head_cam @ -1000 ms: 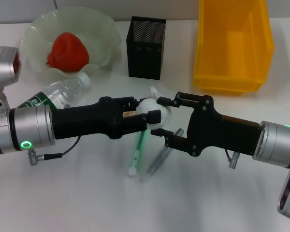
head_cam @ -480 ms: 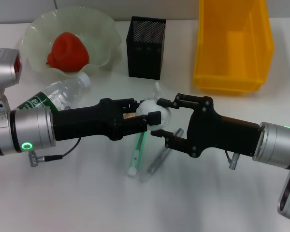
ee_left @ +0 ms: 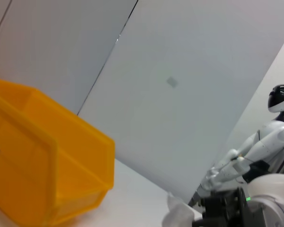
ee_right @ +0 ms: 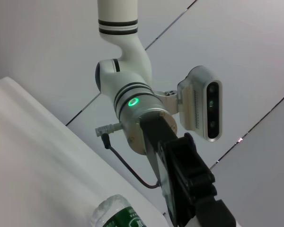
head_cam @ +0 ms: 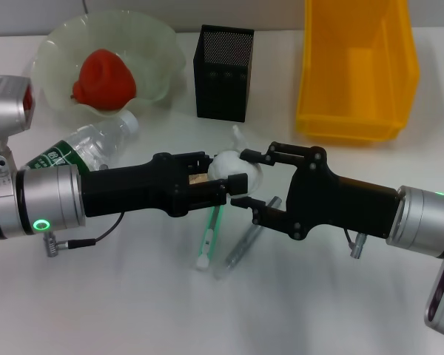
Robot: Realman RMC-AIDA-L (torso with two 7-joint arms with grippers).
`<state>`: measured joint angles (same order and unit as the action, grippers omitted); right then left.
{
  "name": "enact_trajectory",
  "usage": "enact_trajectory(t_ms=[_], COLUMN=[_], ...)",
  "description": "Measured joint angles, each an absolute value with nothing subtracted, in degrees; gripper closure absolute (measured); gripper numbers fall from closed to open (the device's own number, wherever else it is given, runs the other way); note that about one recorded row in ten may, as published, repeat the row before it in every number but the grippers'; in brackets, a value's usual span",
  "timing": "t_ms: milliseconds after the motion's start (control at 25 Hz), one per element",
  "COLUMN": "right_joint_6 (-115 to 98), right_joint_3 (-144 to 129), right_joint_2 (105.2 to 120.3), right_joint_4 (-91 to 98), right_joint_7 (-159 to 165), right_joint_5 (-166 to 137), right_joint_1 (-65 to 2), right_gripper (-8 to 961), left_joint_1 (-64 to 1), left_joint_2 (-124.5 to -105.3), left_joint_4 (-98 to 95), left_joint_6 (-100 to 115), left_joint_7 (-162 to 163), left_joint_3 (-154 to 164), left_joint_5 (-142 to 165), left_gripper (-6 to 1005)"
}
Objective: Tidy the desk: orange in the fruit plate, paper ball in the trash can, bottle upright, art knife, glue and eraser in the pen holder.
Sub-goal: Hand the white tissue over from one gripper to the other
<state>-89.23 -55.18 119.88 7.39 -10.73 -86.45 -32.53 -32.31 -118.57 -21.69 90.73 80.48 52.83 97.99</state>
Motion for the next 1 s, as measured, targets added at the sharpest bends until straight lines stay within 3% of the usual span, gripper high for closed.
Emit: enact_trajectory(t_ms=[240,520,1000], right_joint_6=[-89.2,-89.2,-88.3], right_joint_3=[-55.2,-55.2,-52.0], right_joint_2=[119.88,119.88,119.88], right_joint_4=[7.3,7.3,7.1], right_joint_7=[-10.7,-10.7,-10.0], right_joint_5=[-86.2,-86.2,-85.8], right_joint_1=[-32.5,-32.5,-31.9], right_gripper=[411,432,433], left_joint_1=[-32.3,-32.3,-30.2], left_joint_2=[-118.52,-118.48,-117.95], left_joint_4=[-21.7,-21.8,-25.0], left_joint_6=[90.7,90.7,90.3], left_joint_7=[80.8,80.9,79.6], left_joint_3=[52.8,52.8,52.2], left_joint_5=[98.3,98.2,98.2], left_gripper=[402,205,202])
